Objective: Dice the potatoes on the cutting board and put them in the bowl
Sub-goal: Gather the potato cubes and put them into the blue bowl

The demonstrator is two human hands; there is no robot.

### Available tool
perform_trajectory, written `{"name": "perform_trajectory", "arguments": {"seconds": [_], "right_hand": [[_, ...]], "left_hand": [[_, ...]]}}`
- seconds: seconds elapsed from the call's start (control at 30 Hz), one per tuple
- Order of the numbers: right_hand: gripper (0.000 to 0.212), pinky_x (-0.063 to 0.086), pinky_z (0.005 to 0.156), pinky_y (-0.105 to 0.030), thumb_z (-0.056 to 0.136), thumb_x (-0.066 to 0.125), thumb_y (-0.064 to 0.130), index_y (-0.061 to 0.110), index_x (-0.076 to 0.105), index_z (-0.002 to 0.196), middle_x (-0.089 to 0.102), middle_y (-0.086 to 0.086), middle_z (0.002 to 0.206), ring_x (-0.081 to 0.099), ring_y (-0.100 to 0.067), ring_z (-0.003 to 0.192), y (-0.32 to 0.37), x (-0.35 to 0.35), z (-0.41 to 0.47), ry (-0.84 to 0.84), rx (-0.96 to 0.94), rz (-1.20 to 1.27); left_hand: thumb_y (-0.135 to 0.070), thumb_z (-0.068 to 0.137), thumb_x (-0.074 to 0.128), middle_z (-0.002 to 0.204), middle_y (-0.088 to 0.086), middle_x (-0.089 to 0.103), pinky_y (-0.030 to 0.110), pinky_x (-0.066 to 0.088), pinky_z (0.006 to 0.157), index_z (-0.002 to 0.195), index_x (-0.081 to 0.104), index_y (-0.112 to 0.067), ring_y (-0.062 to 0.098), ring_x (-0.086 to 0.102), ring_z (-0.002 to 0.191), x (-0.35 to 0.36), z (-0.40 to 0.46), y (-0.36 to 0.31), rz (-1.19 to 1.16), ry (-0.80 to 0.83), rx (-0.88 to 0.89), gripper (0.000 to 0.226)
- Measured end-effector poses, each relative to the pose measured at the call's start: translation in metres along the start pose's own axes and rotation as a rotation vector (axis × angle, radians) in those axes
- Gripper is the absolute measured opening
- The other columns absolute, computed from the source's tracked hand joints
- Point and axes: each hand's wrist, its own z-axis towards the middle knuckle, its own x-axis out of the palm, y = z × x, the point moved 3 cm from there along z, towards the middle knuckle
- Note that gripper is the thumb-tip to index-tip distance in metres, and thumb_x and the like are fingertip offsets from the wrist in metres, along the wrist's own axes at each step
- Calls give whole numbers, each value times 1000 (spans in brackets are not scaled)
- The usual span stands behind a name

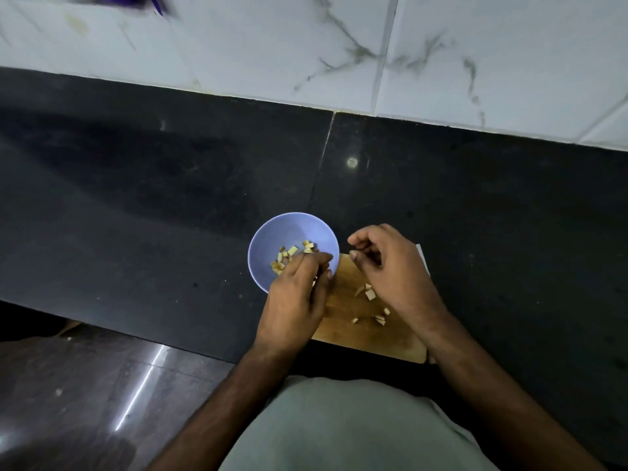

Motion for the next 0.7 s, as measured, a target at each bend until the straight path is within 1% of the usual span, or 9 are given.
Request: {"name": "perform_trajectory", "arguments": {"seconds": [0.07,0.17,0.23,0.3,0.33,0.43,0.47,0.6,0.7], "right_hand": [[21,53,83,-17,90,70,12,23,68,108,62,12,101,62,0,91,-17,-3,-9,45,58,-48],[28,55,89,-28,91,64,13,27,66,115,61,12,110,61,-4,98,-40,1,-24,185,132,-189],[34,53,90,-34,89,64,11,25,66,120,59,8,115,59,-11,104,-49,8,-33,243,99,-245],[37,50,90,-35,86,64,11,23,66,121,55,4,120,55,-15,108,-50,16,-37,295,45,-262],[37,49,89,-34,84,65,11,24,66,119,53,5,120,53,-16,109,-50,20,-38,316,18,-291],[21,49,81,-33,85,61,14,25,65,102,51,7,105,49,-12,101,-46,26,-36,330,-47,-372],[17,49,79,-34,87,58,14,24,65,99,51,7,102,47,-11,98,-45,25,-36,332,-54,-387],[16,49,75,-32,89,59,12,22,66,99,53,6,101,50,-12,94,-46,17,-37,345,-36,-420],[13,52,71,-34,95,56,20,26,64,101,49,10,101,51,-10,94,-49,6,-42,390,-1,-464]], "left_hand": [[-14,98,60,105,1,66,29,48,75,111,64,-13,16,61,93,9,0,-3,-4,92,76,13],[-16,98,60,101,0,65,30,48,73,110,64,-17,16,61,91,27,-3,-8,13,274,186,13],[-18,96,62,98,0,64,29,44,68,108,65,-18,16,60,88,40,-7,-11,23,406,236,12],[-14,91,66,96,0,64,22,33,65,104,65,-16,13,57,85,52,-11,-10,29,504,259,13],[-13,90,67,97,1,65,20,31,65,104,65,-16,13,56,86,57,-12,-8,33,542,249,15],[-12,89,66,105,4,65,28,44,70,105,64,-13,18,61,90,66,-13,4,66,607,170,17],[-11,89,66,105,5,64,31,46,70,103,64,-12,20,61,90,69,-13,8,79,618,141,14],[-10,91,63,106,6,59,30,41,69,100,65,-12,22,58,93,75,-16,13,145,640,88,9],[-9,92,61,103,3,57,31,39,67,99,68,-15,21,58,93,76,-14,13,183,658,87,11]]}}
